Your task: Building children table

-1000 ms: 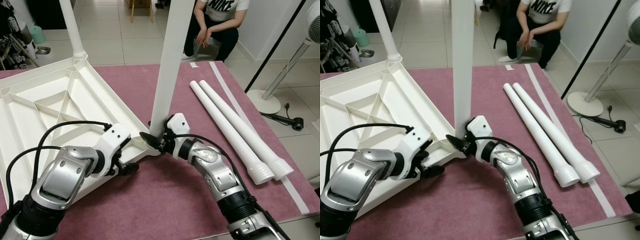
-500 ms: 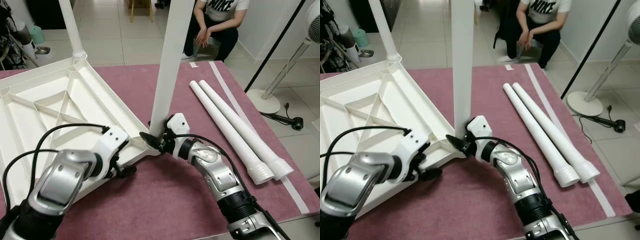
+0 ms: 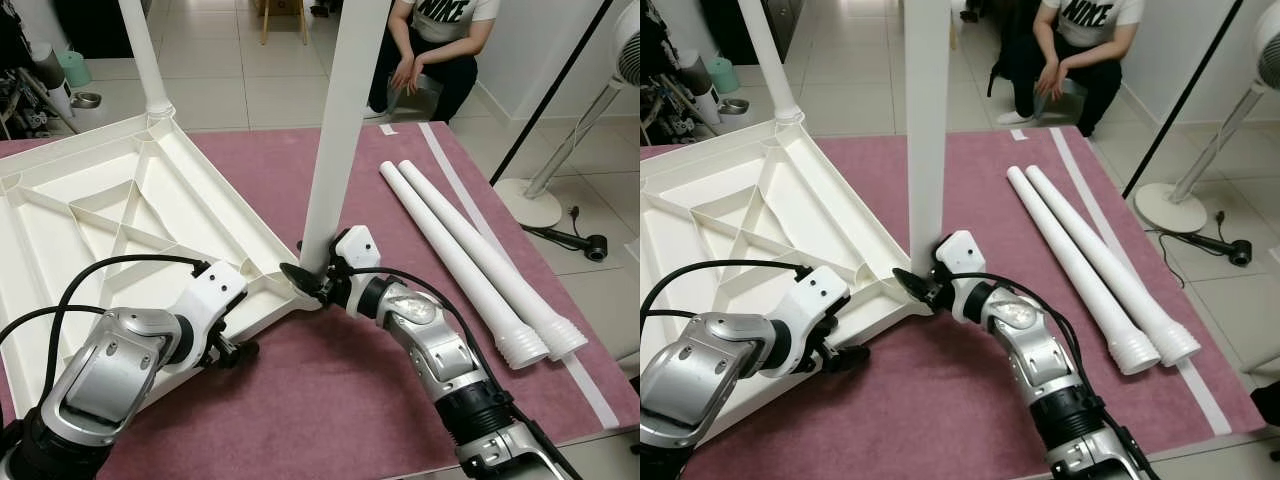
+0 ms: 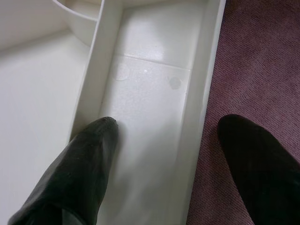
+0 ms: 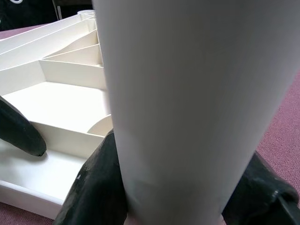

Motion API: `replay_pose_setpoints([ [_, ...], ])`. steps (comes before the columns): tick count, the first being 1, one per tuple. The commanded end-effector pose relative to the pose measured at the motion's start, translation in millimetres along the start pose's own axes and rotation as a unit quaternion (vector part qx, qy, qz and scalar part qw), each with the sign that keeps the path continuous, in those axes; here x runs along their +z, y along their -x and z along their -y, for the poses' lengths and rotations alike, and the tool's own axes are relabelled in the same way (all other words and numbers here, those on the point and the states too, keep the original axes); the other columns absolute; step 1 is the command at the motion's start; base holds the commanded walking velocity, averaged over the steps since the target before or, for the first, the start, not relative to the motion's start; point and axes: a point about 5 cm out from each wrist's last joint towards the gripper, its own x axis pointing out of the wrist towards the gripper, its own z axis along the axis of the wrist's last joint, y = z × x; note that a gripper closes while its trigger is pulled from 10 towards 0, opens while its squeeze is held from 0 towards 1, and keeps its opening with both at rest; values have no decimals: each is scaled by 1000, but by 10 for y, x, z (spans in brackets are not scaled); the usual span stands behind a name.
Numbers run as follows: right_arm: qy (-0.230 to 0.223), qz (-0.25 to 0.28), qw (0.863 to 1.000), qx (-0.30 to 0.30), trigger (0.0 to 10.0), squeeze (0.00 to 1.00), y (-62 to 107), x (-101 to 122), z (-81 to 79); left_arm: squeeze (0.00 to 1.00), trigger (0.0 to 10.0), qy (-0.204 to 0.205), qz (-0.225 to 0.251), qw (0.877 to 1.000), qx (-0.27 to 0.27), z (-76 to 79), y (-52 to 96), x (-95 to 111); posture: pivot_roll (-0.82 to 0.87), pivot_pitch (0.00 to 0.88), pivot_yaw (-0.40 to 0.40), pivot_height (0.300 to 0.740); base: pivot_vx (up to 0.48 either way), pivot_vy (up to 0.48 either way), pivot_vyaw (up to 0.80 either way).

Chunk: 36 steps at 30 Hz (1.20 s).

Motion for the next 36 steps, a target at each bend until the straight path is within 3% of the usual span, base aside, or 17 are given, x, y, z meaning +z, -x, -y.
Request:
replay_pose_setpoints([
  [1,35,40,998,-37,10000,0,32,195,180,0,10000,-298,315,900,53,144,228,627,84,0,9,740,0,0,0],
  [36,35,40,998,-37,10000,0,32,195,180,0,10000,-298,315,900,53,144,228,627,84,0,9,740,0,0,0],
])
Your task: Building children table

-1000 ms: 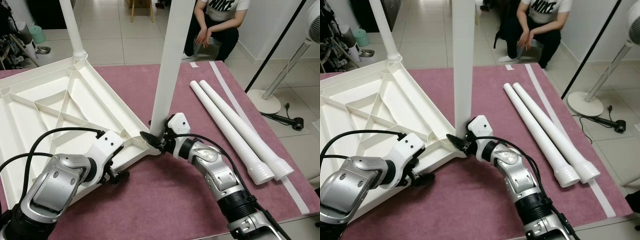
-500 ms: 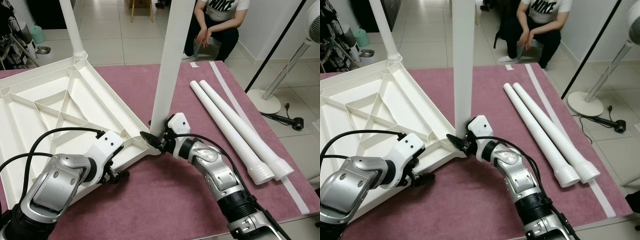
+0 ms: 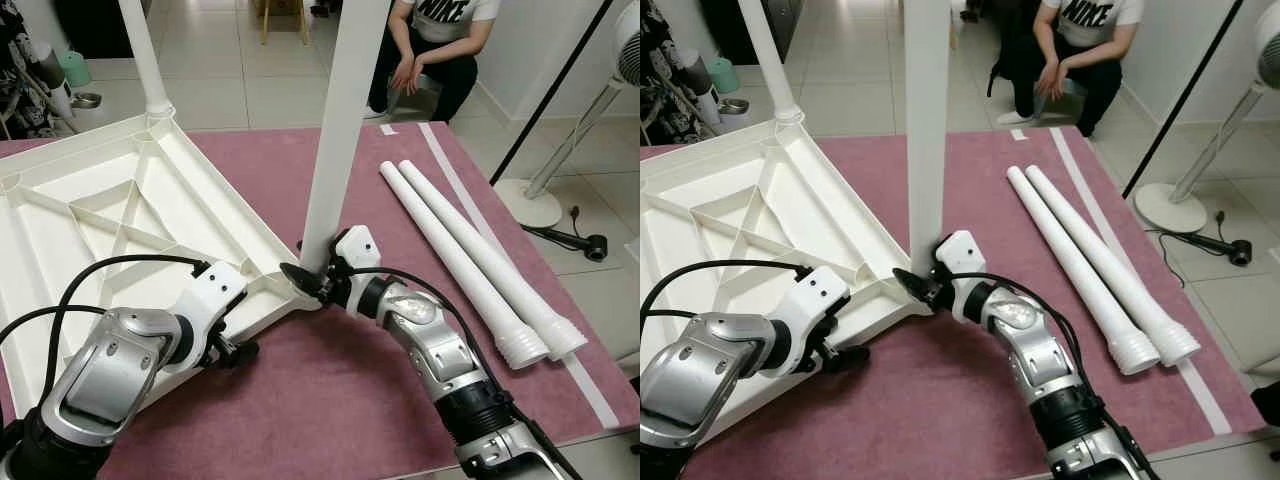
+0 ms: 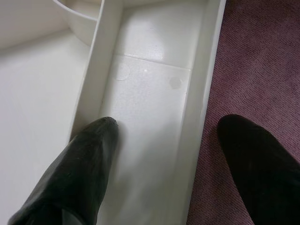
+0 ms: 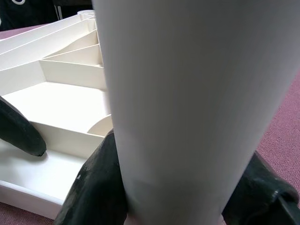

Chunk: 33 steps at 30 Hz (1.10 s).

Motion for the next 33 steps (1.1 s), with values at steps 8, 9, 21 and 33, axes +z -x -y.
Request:
replay_pose_setpoints([
  [8,35,40,998,-37,10000,0,33,195,180,0,10000,-297,315,900,53,144,228,627,84,0,9,740,0,0,0],
  [9,35,40,998,-37,10000,0,33,195,180,0,10000,-297,315,900,53,144,228,627,84,0,9,740,0,0,0],
  [21,31,61,997,-42,10000,0,-13,270,143,0,10000,-242,356,894,122,13,261,831,81,0,0,740,0,0,0],
  [33,29,69,996,-41,10000,0,-28,299,124,0,10000,-227,358,893,150,-44,243,883,79,0,0,740,0,0,0],
])
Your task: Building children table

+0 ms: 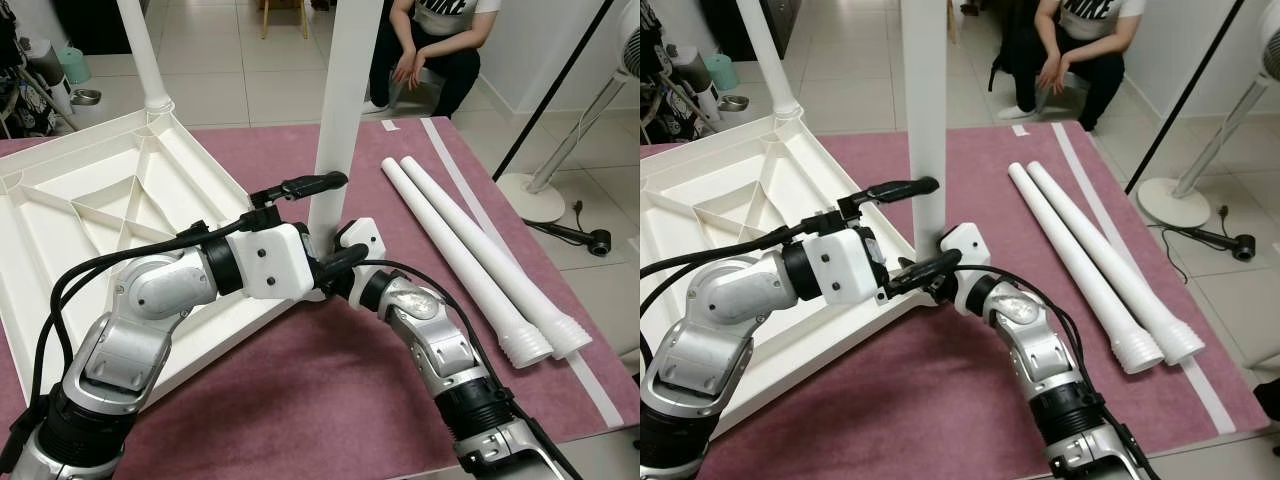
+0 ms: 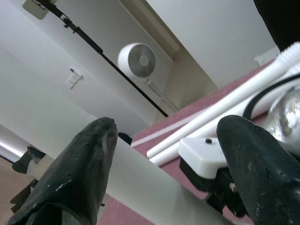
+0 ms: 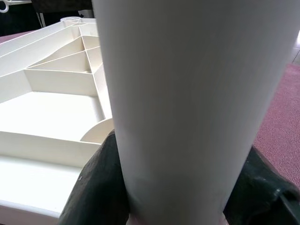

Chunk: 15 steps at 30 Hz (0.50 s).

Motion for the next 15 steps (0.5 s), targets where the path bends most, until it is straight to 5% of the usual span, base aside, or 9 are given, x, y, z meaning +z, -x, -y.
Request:
replay_pose_setpoints([
  [1,30,55,998,-13,10000,0,-20,240,69,0,10000,141,-209,960,119,-19,111,-482,79,0,0,740,0,0,0],
  [4,32,52,998,-17,10000,0,0,236,94,0,10000,168,-241,953,70,112,227,-568,78,0,0,740,0,0,0],
  [7,34,50,998,-21,10000,0,22,228,114,0,10000,186,-223,956,33,221,325,-611,80,0,0,740,0,0,0],
  [10,40,36,998,-26,10000,0,111,178,175,0,10000,236,-196,951,-47,440,630,-605,79,0,0,740,0,0,0],
  [15,50,17,998,-37,10000,0,225,114,264,0,10000,267,-204,938,-86,550,890,-569,83,0,27,740,0,0,0],
])
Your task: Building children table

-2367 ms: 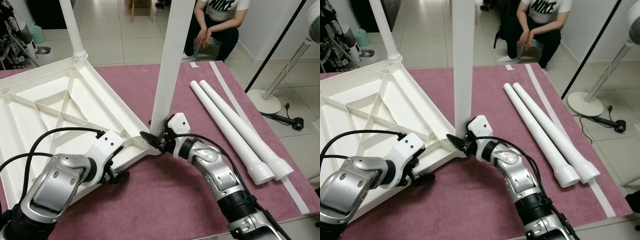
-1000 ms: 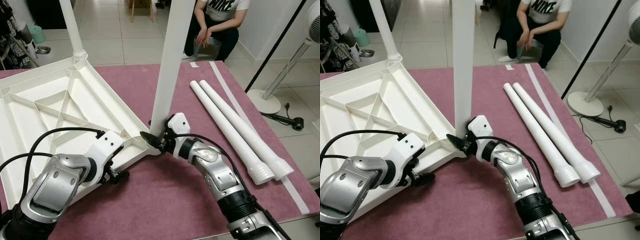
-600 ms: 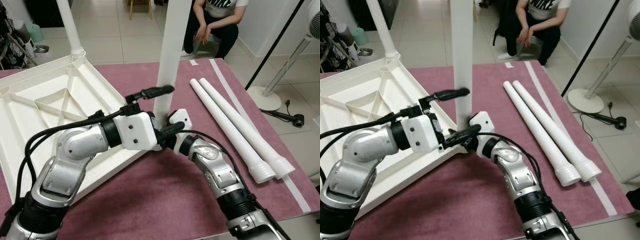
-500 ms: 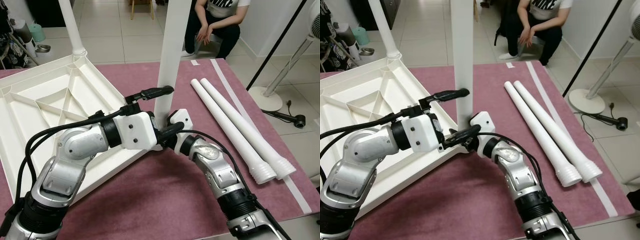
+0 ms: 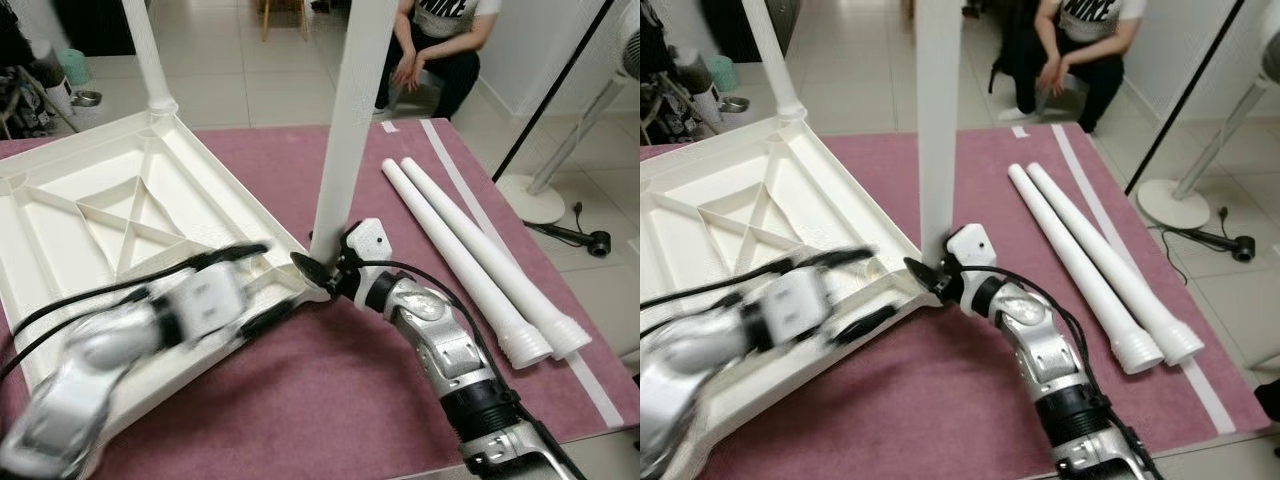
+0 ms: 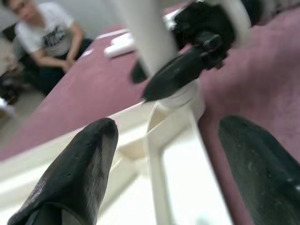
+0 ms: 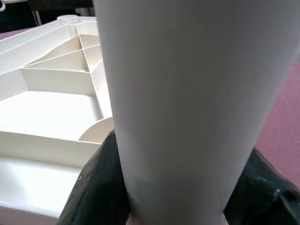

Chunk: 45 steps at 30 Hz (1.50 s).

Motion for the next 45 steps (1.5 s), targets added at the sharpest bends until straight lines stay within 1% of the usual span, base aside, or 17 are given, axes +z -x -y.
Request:
replay_pose_setpoints([
  [1,38,29,998,-28,10000,0,92,141,152,0,10000,81,-80,991,-76,74,106,-172,84,0,27,740,0,0,0],
  [5,35,30,998,-37,10000,0,100,141,165,0,10000,65,-110,992,9,-79,72,-301,87,0,27,740,0,0,0],
  [8,35,30,998,-37,10000,0,100,141,165,0,10000,65,-110,992,9,-79,72,-301,87,0,27,740,0,0,0],
  [12,20,41,998,-45,10000,0,-6,169,66,0,10000,40,-156,984,75,-200,-76,-418,82,0,24,740,0,0,0],
  [15,6,45,997,-64,10000,0,-110,192,11,0,10000,41,-162,984,59,-161,-135,-408,76,0,25,740,0,0,0],
  [18,-48,70,994,-75,10000,0,-442,372,-192,0,10000,93,-135,986,-6,-17,-157,-302,73,0,30,740,0,0,0],
  [20,-56,75,993,-69,10000,0,-478,403,-222,0,10000,99,-132,986,-12,-6,-153,-292,73,0,30,740,0,0,0],
  [23,-57,91,994,3,10000,0,-605,524,-433,0,10000,92,-143,985,-40,46,-120,-318,71,0,30,740,0,0,0],
  [28,-23,86,991,100,10000,0,-565,509,-638,0,10000,72,-172,982,-26,30,-109,-395,86,0,15,740,0,0,0],
  [35,-17,67,989,131,10000,0,-488,415,-703,0,10000,71,-204,976,22,-7,-214,-491,87,0,11,740,0,0,0],
  [37,-6,52,989,135,10000,0,-452,352,-694,0,7647,70,-206,976,15,27,-231,-491,86,0,13,740,0,0,0],
  [38,-6,52,989,135,10000,0,-452,352,-694,0,7647,70,-206,976,15,27,-231,-491,86,0,13,740,0,0,0],
  [39,2,42,990,133,10000,0,-427,304,-666,0,6157,67,-214,975,9,46,-218,-513,82,0,16,740,0,0,0],
  [40,2,42,990,133,10000,0,-427,304,-666,0,6157,67,-214,975,9,46,-218,-513,82,0,16,740,0,0,0],
  [41,6,35,991,131,10000,0,-399,264,-640,0,4863,57,-224,973,3,59,-197,-545,81,0,18,740,0,0,0],
  [43,8,30,991,130,10000,0,-367,233,-615,0,5255,52,-232,971,0,70,-175,-575,82,0,20,740,0,0,0],
  [45,7,27,991,129,10000,0,-326,202,-590,0,6745,45,-240,970,-3,75,-150,-602,81,0,20,740,0,0,0],
])
